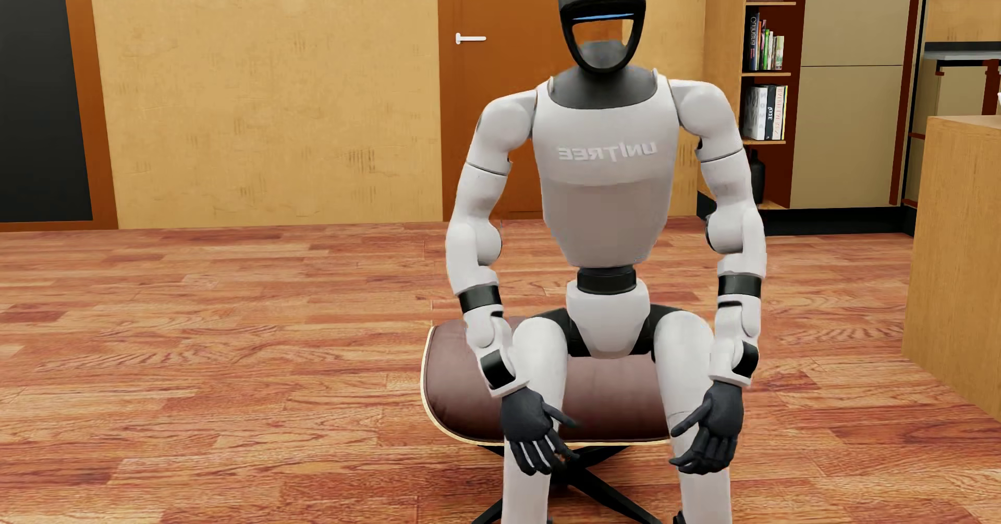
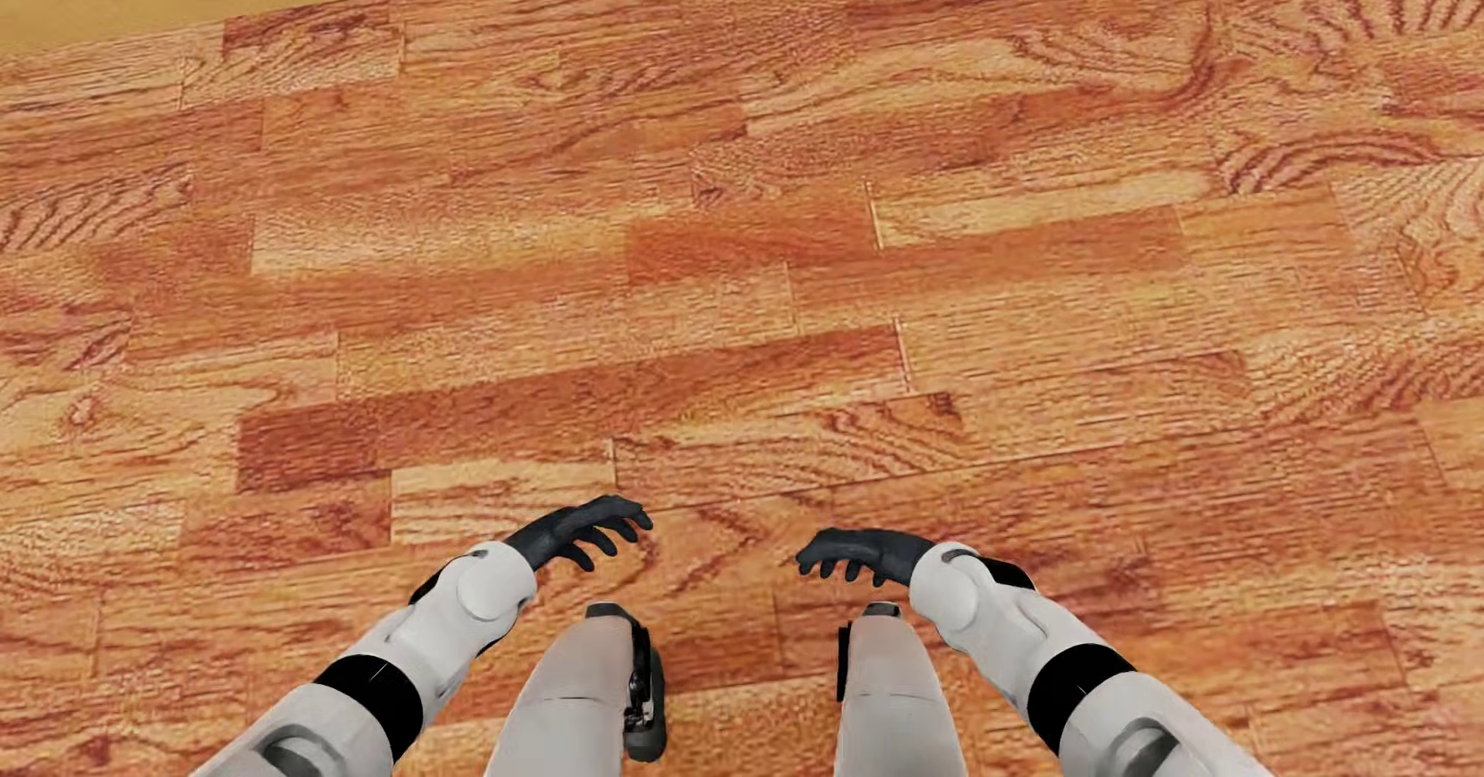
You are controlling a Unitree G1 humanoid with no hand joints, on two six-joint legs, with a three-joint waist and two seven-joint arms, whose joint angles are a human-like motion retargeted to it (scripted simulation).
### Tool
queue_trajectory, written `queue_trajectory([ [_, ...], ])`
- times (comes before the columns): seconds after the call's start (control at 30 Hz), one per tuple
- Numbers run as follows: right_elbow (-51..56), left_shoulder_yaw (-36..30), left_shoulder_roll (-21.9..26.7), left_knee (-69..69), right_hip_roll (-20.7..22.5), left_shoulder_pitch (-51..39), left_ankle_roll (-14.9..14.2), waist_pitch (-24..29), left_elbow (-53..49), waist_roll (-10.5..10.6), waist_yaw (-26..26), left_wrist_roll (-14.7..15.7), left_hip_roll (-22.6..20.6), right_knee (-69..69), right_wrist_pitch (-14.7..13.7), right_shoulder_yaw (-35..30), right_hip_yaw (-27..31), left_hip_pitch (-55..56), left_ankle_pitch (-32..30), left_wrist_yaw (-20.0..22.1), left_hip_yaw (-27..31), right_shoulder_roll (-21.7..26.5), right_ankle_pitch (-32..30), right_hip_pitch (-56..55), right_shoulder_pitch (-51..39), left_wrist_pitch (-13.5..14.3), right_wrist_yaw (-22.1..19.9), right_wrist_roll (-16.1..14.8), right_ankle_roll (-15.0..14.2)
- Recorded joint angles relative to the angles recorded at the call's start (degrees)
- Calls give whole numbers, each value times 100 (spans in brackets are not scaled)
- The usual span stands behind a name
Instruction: Sit down on the chair
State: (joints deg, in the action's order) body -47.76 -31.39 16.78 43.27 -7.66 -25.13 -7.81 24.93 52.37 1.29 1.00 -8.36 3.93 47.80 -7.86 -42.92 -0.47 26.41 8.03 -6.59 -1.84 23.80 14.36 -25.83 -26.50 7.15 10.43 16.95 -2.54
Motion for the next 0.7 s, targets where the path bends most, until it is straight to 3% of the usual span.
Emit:
queue_trajectory([
  [0.13,1372,-749,802,1763,-22,-833,-165,855,-1497,48,12,-264,205,1585,-423,-1280,386,1689,378,-114,228,675,321,-1579,-1338,497,-147,257,-110],
  [0.2,2034,-1097,1370,2562,-35,-1376,-242,1242,-2381,19,-2,-191,272,2357,-733,-1981,574,2462,554,-142,352,991,518,-2332,-2217,690,-216,404,-202],
  [0.27,2740,-1517,1888,3323,-124,-2045,-316,1594,-3204,4,-32,95,269,3125,-717,-2640,742,3185,712,-85,470,1347,709,-3039,-3020,657,-372,252,-307],
  [0.4,4400,-2113,3001,4740,-220,-2986,-538,2104,-4794,9,-62,917,339,4530,-594,-3679,1077,4484,985,889,686,2415,1030,-4276,-4263,806,-2001,-460,-497],
  [0.5,5314,-2057,3725,5651,-187,-3096,-696,2361,-5824,-30,-64,1297,504,5364,-648,-4033,1267,5311,1084,1622,901,2986,1143,-5011,-4786,1034,-2821,-716,-671],
  [0.7,6291,-1503,4355,6833,-130,-2675,-741,2663,-7059,-84,-83,1493,549,6488,-753,-3890,1490,6223,973,2319,1192,3801,996,-5842,-4768,1321,-3649,-754,-812],
])
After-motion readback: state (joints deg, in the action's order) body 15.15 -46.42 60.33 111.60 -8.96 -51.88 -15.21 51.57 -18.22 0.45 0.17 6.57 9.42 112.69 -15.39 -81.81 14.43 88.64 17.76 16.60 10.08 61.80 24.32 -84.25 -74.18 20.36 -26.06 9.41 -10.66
